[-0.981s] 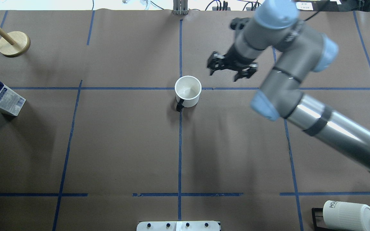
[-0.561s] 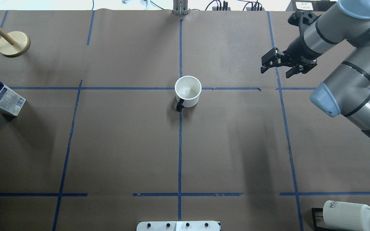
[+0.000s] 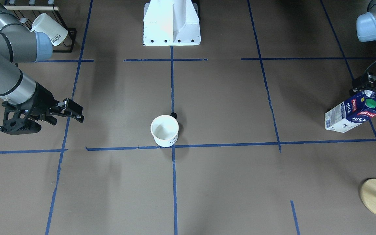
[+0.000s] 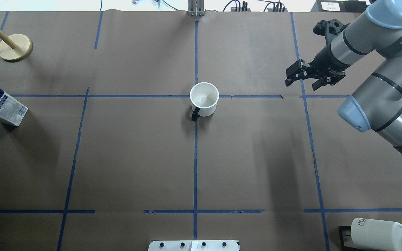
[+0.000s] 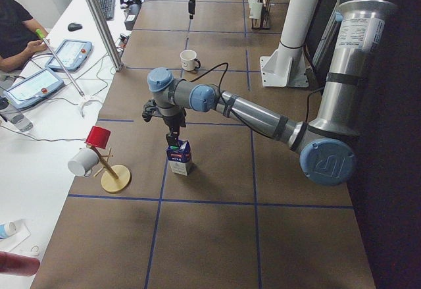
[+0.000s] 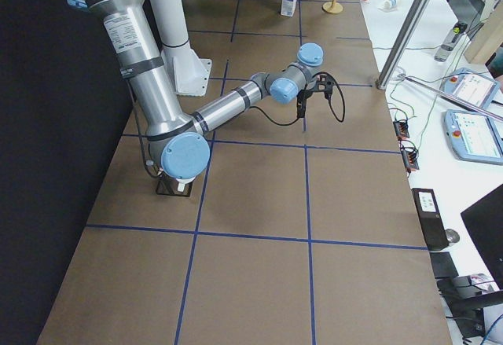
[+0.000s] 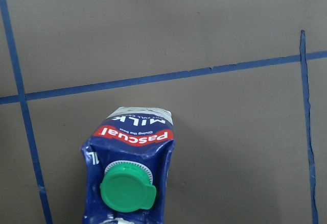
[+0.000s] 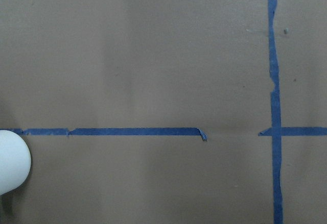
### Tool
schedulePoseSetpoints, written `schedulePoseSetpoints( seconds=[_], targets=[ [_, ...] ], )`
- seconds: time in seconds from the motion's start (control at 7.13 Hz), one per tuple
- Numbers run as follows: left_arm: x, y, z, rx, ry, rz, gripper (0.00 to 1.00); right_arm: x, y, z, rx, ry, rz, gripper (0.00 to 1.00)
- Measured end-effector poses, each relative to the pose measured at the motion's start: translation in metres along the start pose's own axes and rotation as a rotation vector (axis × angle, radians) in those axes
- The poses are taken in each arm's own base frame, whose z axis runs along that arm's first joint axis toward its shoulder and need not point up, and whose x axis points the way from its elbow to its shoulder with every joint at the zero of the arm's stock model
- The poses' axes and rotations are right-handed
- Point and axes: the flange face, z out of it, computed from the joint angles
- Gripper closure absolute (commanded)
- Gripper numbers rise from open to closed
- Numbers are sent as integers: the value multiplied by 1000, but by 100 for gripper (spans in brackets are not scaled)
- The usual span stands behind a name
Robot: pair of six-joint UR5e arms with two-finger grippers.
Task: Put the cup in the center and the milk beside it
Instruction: 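Grasp the Pascual milk carton with the left gripper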
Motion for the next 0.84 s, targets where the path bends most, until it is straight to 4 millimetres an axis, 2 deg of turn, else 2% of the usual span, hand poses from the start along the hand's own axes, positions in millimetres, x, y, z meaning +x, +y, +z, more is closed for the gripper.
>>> schedulePoseSetpoints(
  seconds=[0.28,0.84],
  targets=[
    [0,-11,-2,17,-49,15,0,-2,2,6,-1,7,-3,0],
    [-21,-14,21,-22,-54,33,0,-4,4,11,1,15,-8,0]
  ],
)
